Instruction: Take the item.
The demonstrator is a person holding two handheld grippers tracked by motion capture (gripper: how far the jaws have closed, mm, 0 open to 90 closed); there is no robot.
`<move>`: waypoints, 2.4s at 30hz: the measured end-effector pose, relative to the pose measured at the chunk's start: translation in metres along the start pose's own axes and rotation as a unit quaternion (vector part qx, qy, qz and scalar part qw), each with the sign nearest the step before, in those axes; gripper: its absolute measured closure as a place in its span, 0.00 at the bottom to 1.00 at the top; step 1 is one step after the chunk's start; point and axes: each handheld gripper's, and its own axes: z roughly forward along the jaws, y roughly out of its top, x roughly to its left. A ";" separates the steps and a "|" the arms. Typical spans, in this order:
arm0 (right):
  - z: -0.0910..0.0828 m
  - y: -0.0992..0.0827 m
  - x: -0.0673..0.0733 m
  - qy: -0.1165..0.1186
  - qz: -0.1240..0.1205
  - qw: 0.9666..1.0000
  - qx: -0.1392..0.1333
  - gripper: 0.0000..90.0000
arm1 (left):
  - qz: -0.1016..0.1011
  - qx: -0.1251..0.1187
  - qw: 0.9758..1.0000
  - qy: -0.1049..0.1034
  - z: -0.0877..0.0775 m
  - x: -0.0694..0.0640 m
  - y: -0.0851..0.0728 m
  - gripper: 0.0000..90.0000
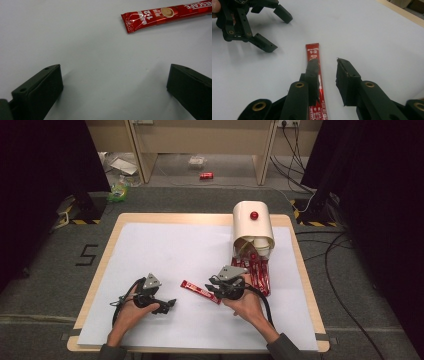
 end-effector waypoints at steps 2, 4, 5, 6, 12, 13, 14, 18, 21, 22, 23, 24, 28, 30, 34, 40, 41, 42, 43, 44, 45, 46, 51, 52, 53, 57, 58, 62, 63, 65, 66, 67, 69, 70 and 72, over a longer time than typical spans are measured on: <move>-0.002 -0.002 -0.001 0.001 0.004 1.000 0.000 0.79 | 0.000 0.000 1.000 0.000 0.000 0.000 0.000 0.00; -0.004 -0.003 -0.001 -0.001 0.006 1.000 -0.002 0.79 | 0.000 0.000 1.000 0.000 0.000 0.000 0.000 0.00; -0.004 -0.003 -0.001 -0.001 0.006 1.000 -0.002 0.79 | 0.000 0.000 1.000 0.000 0.000 0.000 0.000 0.00; -0.005 -0.004 -0.001 -0.001 0.006 1.000 -0.002 0.79 | -0.001 0.000 1.000 -0.001 0.000 0.000 0.000 0.00; -0.018 -0.009 -0.003 -0.010 0.011 1.000 -0.010 0.76 | 0.000 0.000 1.000 0.000 0.000 0.000 0.000 0.00; -0.020 -0.011 -0.003 -0.013 0.012 1.000 -0.012 0.74 | -0.001 -0.001 1.000 -0.001 0.000 0.000 0.000 0.00; -0.022 -0.012 -0.004 -0.016 0.013 1.000 -0.013 0.72 | -0.001 -0.001 1.000 -0.001 0.000 0.000 0.000 0.00; -0.028 -0.018 -0.006 -0.025 0.026 0.999 -0.018 0.66 | 0.000 0.000 1.000 -0.001 0.000 0.000 0.000 0.00; -0.036 -0.026 -0.008 -0.033 0.036 0.998 -0.027 0.59 | -0.001 -0.001 1.000 -0.001 0.000 0.000 0.000 0.00; -0.038 -0.027 -0.008 -0.033 0.038 0.998 -0.028 0.58 | -0.001 -0.001 1.000 -0.001 0.000 0.000 0.000 0.00; -0.039 -0.029 -0.008 -0.036 0.042 0.998 -0.030 0.57 | -0.001 -0.001 1.000 -0.001 0.000 0.000 0.000 0.00; -0.041 -0.031 -0.008 -0.039 0.046 0.998 -0.032 0.55 | -0.001 -0.001 1.000 -0.001 0.000 0.000 0.000 0.00; -0.045 -0.033 -0.008 -0.045 0.046 0.997 -0.034 0.52 | -0.002 -0.001 1.000 -0.002 0.000 0.000 0.000 0.00; -0.048 -0.034 -0.008 -0.052 0.046 0.997 -0.038 0.50 | -0.001 -0.001 1.000 -0.001 0.000 0.000 0.000 0.00; -0.060 -0.036 -0.009 -0.067 0.044 0.995 -0.052 0.48 | -0.001 -0.001 1.000 -0.001 0.000 0.000 0.000 0.00; -0.067 -0.045 -0.012 -0.082 0.053 0.994 -0.051 0.47 | -0.002 -0.001 1.000 -0.001 0.000 0.000 0.000 0.00; -0.067 -0.045 -0.012 -0.082 0.053 0.994 -0.051 0.47 | -0.002 -0.001 1.000 -0.001 0.000 0.000 0.000 0.00; -0.068 -0.046 -0.013 -0.083 0.055 0.994 -0.052 0.47 | -0.002 -0.001 1.000 -0.001 0.000 0.000 0.000 0.00; -0.070 -0.047 -0.013 -0.083 0.055 0.994 -0.051 0.47 | -0.002 -0.001 1.000 -0.001 0.000 0.000 0.000 0.00; -0.074 -0.048 -0.014 -0.089 0.056 0.993 -0.054 0.47 | -0.002 -0.002 1.000 -0.002 0.000 0.000 0.000 0.00; -0.076 -0.049 -0.015 -0.091 0.058 0.993 -0.054 0.47 | -0.002 -0.001 1.000 -0.001 0.000 0.000 0.000 0.00; -0.076 -0.049 -0.015 -0.091 0.058 0.993 -0.054 0.47 | -0.002 -0.001 1.000 -0.001 0.000 0.000 0.000 0.00; -0.091 -0.056 -0.017 -0.109 0.064 0.990 -0.062 0.46 | -0.001 -0.001 1.000 -0.001 0.000 0.000 0.000 0.00; -0.093 -0.058 -0.018 -0.112 0.065 0.990 -0.062 0.46 | -0.001 -0.001 1.000 -0.001 0.000 0.000 0.000 0.00; -0.095 -0.060 -0.018 -0.114 0.067 0.989 -0.063 0.45 | -0.001 -0.001 1.000 -0.001 0.000 0.000 0.000 0.00; -0.100 -0.066 -0.020 -0.121 0.065 0.988 -0.064 0.43 | -0.001 -0.001 1.000 -0.001 0.000 0.000 0.000 0.00; -0.102 -0.068 -0.019 -0.126 0.066 0.988 -0.065 0.41 | -0.001 -0.001 1.000 -0.001 0.000 0.000 0.000 0.00; -0.109 -0.077 -0.020 -0.142 0.076 0.985 -0.065 0.32 | -0.001 -0.001 1.000 -0.001 0.000 0.000 0.000 0.00; -0.110 -0.079 -0.020 -0.147 0.081 0.984 -0.065 0.30 | -0.001 -0.001 1.000 -0.001 0.000 0.000 0.000 0.00; -0.111 -0.081 -0.020 -0.150 0.084 0.983 -0.068 0.30 | -0.001 -0.001 1.000 -0.001 0.000 0.000 0.000 0.00; -0.114 -0.085 -0.021 -0.156 0.086 0.981 -0.072 0.30 | -0.001 -0.001 1.000 -0.001 0.000 0.000 0.000 0.00; -0.116 -0.087 -0.021 -0.158 0.089 0.981 -0.075 0.30 | -0.001 -0.001 1.000 -0.001 0.000 0.000 0.000 0.00; -0.117 -0.089 -0.021 -0.159 0.089 0.980 -0.079 0.30 | -0.001 -0.001 1.000 -0.001 0.000 0.000 0.000 0.00; -0.120 -0.092 -0.021 -0.163 0.091 0.979 -0.082 0.30 | -0.001 -0.001 1.000 -0.001 0.000 0.000 0.000 0.00; -0.123 -0.096 -0.021 -0.167 0.093 0.978 -0.084 0.30 | -0.001 -0.001 1.000 -0.001 0.000 0.000 0.000 0.00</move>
